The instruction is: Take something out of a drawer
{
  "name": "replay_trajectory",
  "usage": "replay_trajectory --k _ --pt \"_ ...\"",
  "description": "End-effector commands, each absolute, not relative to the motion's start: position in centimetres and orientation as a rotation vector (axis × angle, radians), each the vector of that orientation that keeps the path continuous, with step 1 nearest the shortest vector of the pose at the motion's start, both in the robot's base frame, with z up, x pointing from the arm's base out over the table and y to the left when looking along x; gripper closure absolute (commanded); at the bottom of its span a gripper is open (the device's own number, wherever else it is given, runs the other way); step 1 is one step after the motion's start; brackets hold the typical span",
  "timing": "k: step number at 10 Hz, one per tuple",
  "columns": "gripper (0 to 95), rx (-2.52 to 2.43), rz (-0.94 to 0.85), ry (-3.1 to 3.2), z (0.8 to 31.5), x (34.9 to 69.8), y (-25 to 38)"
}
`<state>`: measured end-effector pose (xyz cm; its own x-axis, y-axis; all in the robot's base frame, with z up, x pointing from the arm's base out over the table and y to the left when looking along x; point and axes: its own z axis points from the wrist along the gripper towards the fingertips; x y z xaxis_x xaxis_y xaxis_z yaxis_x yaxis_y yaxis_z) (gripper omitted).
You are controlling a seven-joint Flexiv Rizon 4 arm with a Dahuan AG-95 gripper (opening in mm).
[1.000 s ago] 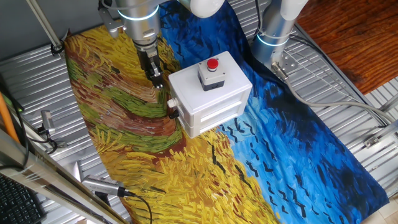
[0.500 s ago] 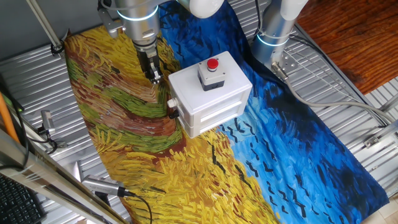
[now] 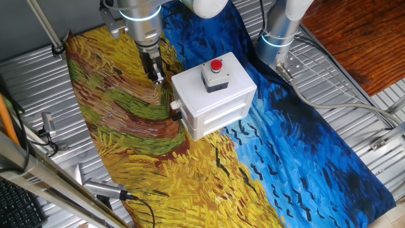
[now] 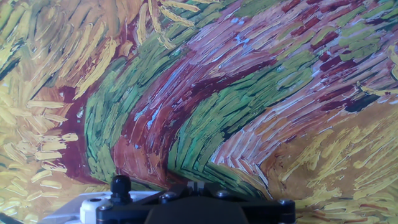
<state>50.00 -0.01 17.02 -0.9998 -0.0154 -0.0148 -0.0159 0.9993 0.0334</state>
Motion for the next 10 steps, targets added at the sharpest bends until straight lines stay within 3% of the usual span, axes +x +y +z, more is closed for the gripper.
replay_trajectory --k 1,6,10 --pt "95.0 -0.025 0.053 3.127 17.0 50.0 0.0" --pt "95.0 -0.044 0.051 3.127 17.01 49.99 0.0" --pt "95.0 -0.372 0.052 3.103 16.99 49.82 -0.02"
